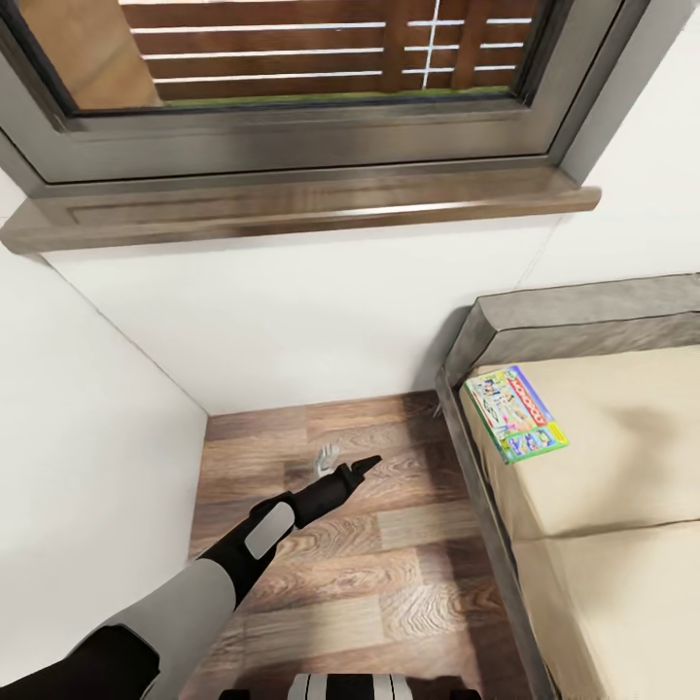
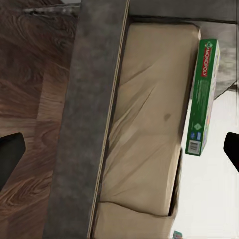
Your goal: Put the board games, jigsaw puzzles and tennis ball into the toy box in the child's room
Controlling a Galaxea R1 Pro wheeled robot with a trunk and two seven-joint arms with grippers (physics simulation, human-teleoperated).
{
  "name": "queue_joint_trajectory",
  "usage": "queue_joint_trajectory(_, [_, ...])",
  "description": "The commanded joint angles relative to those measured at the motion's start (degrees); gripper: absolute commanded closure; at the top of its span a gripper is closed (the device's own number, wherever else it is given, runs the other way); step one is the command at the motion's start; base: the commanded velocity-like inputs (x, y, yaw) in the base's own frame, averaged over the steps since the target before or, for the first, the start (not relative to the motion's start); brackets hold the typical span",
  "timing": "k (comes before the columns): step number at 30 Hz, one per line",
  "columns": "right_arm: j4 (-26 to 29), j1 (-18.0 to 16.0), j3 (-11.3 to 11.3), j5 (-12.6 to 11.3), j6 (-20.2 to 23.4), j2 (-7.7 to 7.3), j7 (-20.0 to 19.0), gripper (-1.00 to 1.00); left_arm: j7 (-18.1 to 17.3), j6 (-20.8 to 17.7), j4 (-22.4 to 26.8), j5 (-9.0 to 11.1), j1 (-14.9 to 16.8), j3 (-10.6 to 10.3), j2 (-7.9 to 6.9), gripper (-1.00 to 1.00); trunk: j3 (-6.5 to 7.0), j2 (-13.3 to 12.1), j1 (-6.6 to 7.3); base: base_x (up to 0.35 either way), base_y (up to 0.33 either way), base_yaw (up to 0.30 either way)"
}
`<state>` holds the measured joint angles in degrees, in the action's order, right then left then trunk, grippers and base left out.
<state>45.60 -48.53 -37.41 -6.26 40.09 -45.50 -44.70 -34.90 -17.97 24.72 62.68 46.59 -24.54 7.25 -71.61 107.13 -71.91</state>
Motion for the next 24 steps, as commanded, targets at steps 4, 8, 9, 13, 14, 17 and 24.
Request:
queue_joint_trajectory(4, [0.82, 0.45, -0.21, -0.34, 0.41, 0.15, -0.02, -1.00, -0.77, -0.35, -0.03, 0.60, 0.02, -0.18, -0.03, -1.00, -0.03, 0.01, 0.00, 0.000, 0.000, -0.171])
queue_joint_trajectory(8, [1.99, 1.87, -0.45, -0.46, 0.36, 0.29, -0.10, -1.00, -1.60, -0.33, -0.03, 0.60, 0.01, -0.17, -0.04, -1.00, -0.03, 0.01, 0.00, 0.000, 0.000, -0.092])
queue_joint_trajectory(9, [2.37, 2.36, -0.60, -0.61, 0.34, 0.35, -0.14, -1.00, -1.81, -0.33, -0.03, 0.60, 0.01, -0.19, -0.04, -1.00, -0.03, 0.01, 0.00, 0.000, 0.000, -0.058])
queue_joint_trajectory(13, [3.10, 3.15, -0.84, -1.27, 0.26, 0.52, -0.27, -1.00, -2.17, -0.36, -0.03, 0.60, 0.00, -0.18, -0.04, -1.00, -0.03, 0.01, 0.00, 0.000, 0.000, -0.047])
queue_joint_trajectory(14, [3.40, 3.43, -0.94, -1.70, 0.21, 0.69, -0.33, -1.00, -2.37, -0.37, -0.03, 0.61, 0.00, -0.17, -0.04, -1.00, -0.03, 0.01, 0.00, 0.000, 0.000, -0.030])
queue_joint_trajectory(17, [3.64, 3.67, -1.01, -2.14, 0.15, 0.93, -0.37, -1.00, -2.58, -0.37, -0.03, 0.61, 0.00, -0.17, -0.04, -1.00, -0.03, 0.01, 0.00, 0.000, 0.000, -0.026])
queue_joint_trajectory(24, [4.44, 4.29, -1.18, -3.41, -0.24, 2.55, -0.53, -1.00, -3.41, -0.38, -0.03, 0.61, -0.05, -0.16, -0.10, -1.00, -0.03, 0.01, 0.00, 0.000, 0.000, -0.012])
